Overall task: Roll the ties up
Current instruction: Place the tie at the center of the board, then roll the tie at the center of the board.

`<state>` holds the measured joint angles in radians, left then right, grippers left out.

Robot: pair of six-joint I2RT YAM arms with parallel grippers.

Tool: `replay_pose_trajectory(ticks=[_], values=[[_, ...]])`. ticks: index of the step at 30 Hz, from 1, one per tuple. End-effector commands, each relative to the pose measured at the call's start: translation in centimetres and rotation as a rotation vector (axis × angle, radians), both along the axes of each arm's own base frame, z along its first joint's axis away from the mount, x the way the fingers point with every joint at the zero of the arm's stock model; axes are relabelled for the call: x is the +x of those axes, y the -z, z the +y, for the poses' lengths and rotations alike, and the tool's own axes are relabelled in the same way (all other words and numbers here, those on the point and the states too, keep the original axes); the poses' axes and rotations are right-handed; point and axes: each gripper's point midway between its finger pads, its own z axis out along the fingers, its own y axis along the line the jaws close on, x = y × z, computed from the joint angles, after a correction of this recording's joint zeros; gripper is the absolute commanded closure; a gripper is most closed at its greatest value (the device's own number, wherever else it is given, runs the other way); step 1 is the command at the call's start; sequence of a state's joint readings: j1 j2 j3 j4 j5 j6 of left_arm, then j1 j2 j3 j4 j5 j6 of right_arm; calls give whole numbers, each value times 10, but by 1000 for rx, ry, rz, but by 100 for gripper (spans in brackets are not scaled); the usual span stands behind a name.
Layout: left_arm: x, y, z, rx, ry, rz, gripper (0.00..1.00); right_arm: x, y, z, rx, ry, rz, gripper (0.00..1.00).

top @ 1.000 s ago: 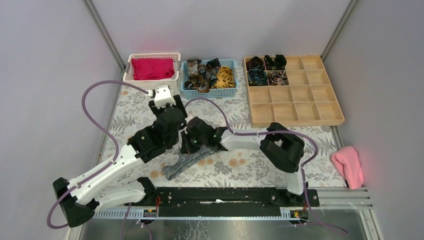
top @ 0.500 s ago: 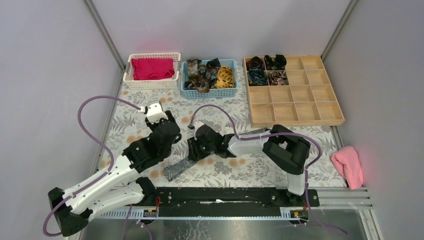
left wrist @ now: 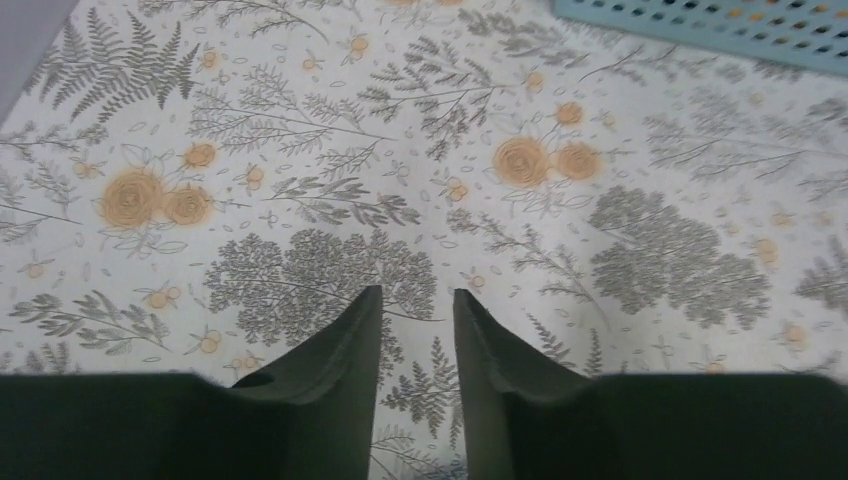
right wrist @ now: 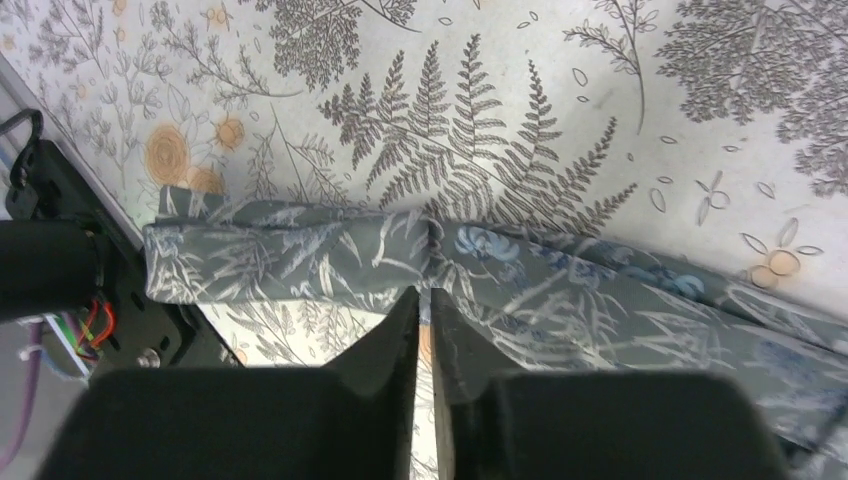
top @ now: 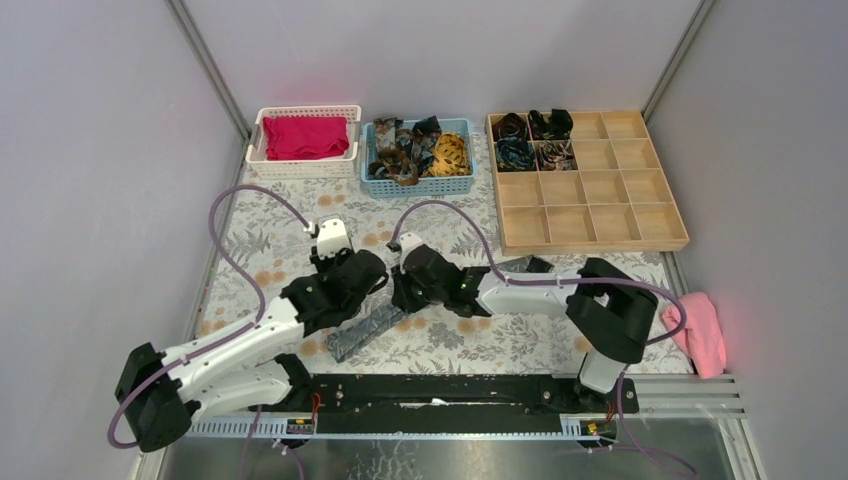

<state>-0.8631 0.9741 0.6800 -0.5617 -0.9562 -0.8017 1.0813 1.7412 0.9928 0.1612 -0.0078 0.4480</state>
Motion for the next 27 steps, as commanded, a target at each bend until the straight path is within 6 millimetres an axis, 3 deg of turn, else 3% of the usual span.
replay_pose_trajectory(ticks=[1, 5, 8, 11, 14, 17, 23, 27], values=[[10, -2, 3, 21, -54, 5, 72, -10, -12, -16, -32, -5, -47, 99], [27, 28, -12, -87, 35, 141, 88, -28, 4, -31, -95, -15, -50, 100], [36, 52, -12, -184, 79, 222, 97, -35, 15, -44, -105, 5, -35, 100], [44, 58, -4, -206, 64, 248, 100, -47, 25, -48, -114, -44, -7, 100], [52, 62, 7, -245, 20, 261, 100, -66, 31, -38, -109, -125, 17, 100], [51, 82, 13, -294, -2, 327, 100, -82, 37, -25, -126, -187, 10, 100], [31, 126, 18, -323, -29, 433, 100, -108, 41, 6, -116, -296, -6, 100], [27, 131, 19, -338, -37, 454, 100, -115, 45, 23, -104, -334, -14, 100]])
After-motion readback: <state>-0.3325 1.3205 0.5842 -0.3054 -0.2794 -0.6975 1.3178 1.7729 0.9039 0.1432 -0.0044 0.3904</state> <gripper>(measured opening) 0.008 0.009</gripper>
